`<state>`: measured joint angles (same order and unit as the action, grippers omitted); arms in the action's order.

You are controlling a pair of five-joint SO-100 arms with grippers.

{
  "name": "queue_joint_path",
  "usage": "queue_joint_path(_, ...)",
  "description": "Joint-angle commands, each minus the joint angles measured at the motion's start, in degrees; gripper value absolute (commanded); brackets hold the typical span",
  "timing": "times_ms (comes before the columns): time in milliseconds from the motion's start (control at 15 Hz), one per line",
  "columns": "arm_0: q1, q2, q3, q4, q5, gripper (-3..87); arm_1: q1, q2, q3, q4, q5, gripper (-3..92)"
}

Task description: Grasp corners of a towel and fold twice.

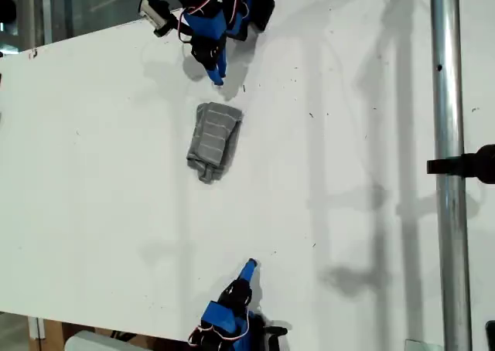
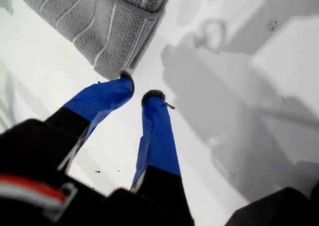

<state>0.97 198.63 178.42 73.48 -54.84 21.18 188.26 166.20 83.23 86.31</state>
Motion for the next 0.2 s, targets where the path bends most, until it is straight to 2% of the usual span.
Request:
queue_joint_path(0, -0.09, 0.35, 0.35, 0.35, 0.18, 8.5, -0.35, -0.09, -0.53, 0.53, -0.70, 9.1)
queue_joint_path(133, -0.09, 0.35, 0.35, 0.35, 0.18, 8.5, -0.44, -0.09, -0.53, 0.53, -0.70, 9.1)
